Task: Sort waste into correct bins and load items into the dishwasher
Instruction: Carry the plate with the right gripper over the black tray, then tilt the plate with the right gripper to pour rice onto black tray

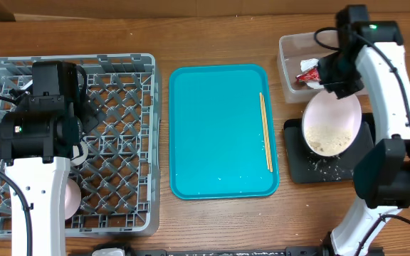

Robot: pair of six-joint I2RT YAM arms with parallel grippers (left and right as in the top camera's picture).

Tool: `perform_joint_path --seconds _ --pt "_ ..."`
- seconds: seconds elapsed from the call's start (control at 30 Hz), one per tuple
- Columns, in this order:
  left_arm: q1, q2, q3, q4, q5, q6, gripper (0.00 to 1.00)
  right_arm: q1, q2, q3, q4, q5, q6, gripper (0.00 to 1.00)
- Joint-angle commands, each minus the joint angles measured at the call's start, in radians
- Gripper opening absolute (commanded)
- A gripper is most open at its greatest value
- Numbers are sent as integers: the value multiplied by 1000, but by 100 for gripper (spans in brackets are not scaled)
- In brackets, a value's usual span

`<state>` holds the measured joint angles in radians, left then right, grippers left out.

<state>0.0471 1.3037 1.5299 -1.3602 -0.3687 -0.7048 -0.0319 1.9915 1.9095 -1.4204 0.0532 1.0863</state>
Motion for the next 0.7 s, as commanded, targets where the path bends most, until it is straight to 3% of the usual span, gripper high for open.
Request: perform_joint_path --seconds 0.0,0.67 --pt "-2 1 -6 4 4 -17 100 -39 -39 28 -7 -60 -34 4" --pt "-2 1 -6 4 4 -17 100 -234 -42 28 -56 -389 -150 4"
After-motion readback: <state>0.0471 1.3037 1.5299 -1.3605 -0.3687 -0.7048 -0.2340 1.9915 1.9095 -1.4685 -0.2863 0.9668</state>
